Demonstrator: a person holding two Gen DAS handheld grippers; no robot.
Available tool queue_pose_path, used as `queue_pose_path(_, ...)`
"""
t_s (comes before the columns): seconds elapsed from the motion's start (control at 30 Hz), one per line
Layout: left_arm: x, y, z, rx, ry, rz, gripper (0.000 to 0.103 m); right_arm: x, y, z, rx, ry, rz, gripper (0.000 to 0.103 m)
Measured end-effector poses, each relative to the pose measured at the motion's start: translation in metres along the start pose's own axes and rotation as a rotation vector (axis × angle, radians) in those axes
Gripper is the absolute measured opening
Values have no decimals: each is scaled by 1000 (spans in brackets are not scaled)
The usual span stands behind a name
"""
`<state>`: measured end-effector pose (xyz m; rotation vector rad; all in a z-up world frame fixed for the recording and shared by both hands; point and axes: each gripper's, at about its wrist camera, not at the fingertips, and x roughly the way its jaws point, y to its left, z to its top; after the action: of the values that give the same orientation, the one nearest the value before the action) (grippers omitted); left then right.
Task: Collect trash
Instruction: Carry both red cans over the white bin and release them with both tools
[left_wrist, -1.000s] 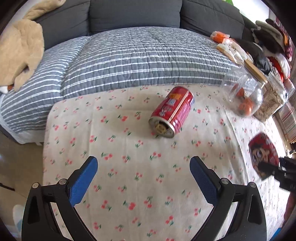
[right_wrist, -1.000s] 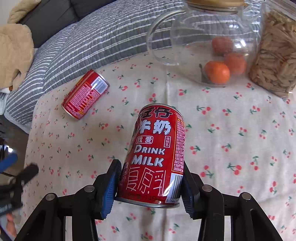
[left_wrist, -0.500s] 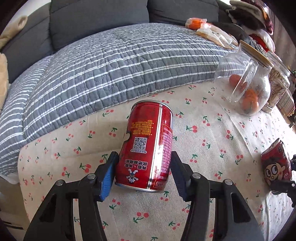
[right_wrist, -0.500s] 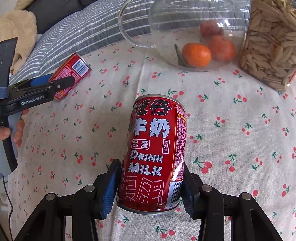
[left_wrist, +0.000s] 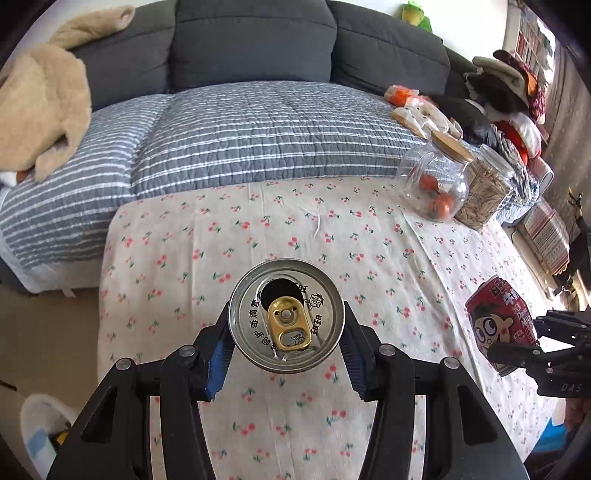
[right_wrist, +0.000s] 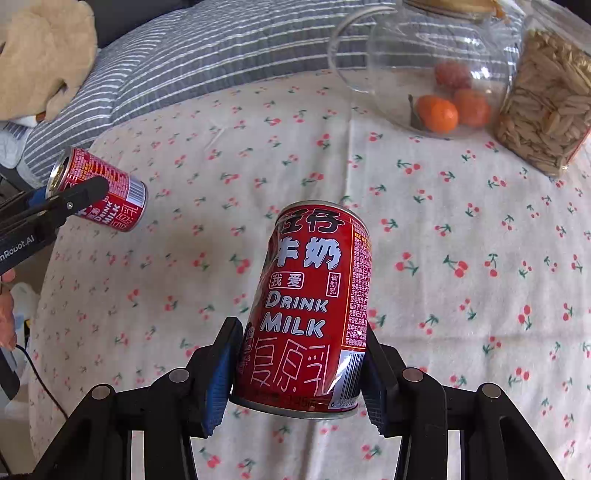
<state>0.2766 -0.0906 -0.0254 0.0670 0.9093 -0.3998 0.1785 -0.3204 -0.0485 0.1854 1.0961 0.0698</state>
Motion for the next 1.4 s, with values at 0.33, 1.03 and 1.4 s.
queue_pose_path(0.33,-90,25,-77,-34,-30,19,55,-42,68,-56,-40,-17,52,52)
queue_pose_path(1.03,-149,208,-159,-321,-5,254,55,-8,161,-72,-114,17,144,52)
queue_pose_path(1.4,-131,271,-167,-449,6,337,73,22,196,-68,-114,47,172,52)
